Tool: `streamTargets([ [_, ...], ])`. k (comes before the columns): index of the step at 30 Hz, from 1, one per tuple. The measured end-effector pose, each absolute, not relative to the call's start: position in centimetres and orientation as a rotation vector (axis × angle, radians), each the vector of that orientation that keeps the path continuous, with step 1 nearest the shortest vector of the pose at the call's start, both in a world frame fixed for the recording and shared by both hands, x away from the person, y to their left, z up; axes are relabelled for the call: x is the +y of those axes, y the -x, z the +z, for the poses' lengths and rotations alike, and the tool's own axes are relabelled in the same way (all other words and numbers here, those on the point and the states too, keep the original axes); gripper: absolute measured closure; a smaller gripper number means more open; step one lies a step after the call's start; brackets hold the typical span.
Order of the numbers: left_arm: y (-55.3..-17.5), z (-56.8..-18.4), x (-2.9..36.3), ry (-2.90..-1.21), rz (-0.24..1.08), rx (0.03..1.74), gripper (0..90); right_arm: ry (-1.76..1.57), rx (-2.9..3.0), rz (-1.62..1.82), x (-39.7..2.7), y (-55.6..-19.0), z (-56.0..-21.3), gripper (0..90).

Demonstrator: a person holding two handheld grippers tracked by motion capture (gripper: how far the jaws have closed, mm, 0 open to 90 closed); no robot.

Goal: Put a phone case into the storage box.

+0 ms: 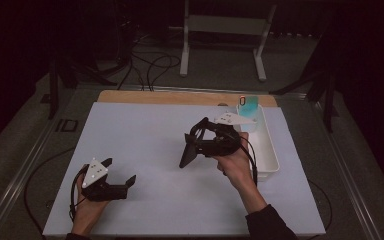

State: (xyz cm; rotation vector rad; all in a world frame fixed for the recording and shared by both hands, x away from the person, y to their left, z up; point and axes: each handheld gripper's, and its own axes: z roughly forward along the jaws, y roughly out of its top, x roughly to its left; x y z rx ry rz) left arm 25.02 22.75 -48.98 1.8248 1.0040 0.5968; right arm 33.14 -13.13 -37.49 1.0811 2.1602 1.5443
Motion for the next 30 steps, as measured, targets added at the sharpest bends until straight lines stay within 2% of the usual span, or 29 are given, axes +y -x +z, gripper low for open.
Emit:
streamTargets([
  [30, -24.8, -48.8, 23.0, -1.796, 0.609, 1.016, 0.0, -1.113, 2.062, 1.485, -15.2, -36.3, -35.1, 15.4],
])
